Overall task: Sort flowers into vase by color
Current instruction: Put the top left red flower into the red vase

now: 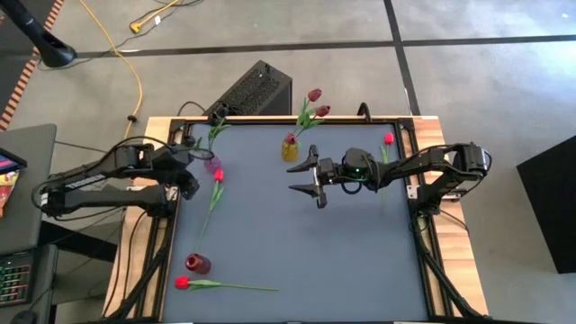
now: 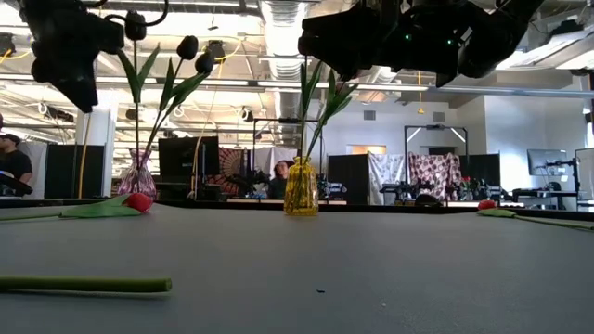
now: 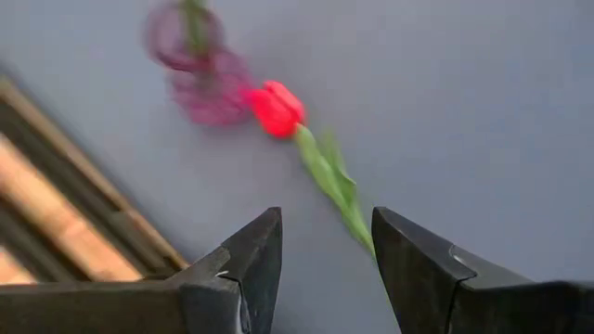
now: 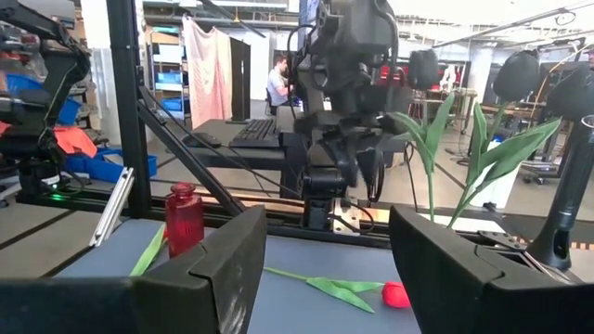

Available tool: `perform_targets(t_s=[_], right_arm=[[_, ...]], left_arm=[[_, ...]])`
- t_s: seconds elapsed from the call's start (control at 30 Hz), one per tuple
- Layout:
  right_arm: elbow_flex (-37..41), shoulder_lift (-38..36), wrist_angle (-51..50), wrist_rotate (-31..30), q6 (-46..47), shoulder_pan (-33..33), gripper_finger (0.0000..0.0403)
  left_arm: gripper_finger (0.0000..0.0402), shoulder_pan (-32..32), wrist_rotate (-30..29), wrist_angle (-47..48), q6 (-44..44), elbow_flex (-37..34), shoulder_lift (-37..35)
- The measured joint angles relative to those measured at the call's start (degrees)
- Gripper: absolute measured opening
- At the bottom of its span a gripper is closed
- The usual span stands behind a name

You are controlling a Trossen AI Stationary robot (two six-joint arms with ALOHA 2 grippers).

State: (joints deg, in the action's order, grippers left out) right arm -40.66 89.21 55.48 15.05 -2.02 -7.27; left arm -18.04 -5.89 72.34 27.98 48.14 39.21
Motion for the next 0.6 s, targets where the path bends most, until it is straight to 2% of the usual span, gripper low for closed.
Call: perform_targets(t_s=[0.1, 0.37, 0.6], right_arm=[[0.0, 0.0, -0.4, 0.0, -0.2, 0.0, 0.0255], [0.0, 0.0, -1.3, 0.0, -1.0, 0.0, 0.0255], [0.0, 0.0, -1.5, 0.0, -1.0, 0.0, 0.0255]], left_arm=[[0.0156, 0.0, 5.8, 0.1, -2.1, 0.0, -0.7], [0.0156, 0.5, 16.7, 0.0, -10.9, 0.0, -0.7], [0.0156, 3.1, 25.6, -5.2, -9.7, -1.5, -0.8]])
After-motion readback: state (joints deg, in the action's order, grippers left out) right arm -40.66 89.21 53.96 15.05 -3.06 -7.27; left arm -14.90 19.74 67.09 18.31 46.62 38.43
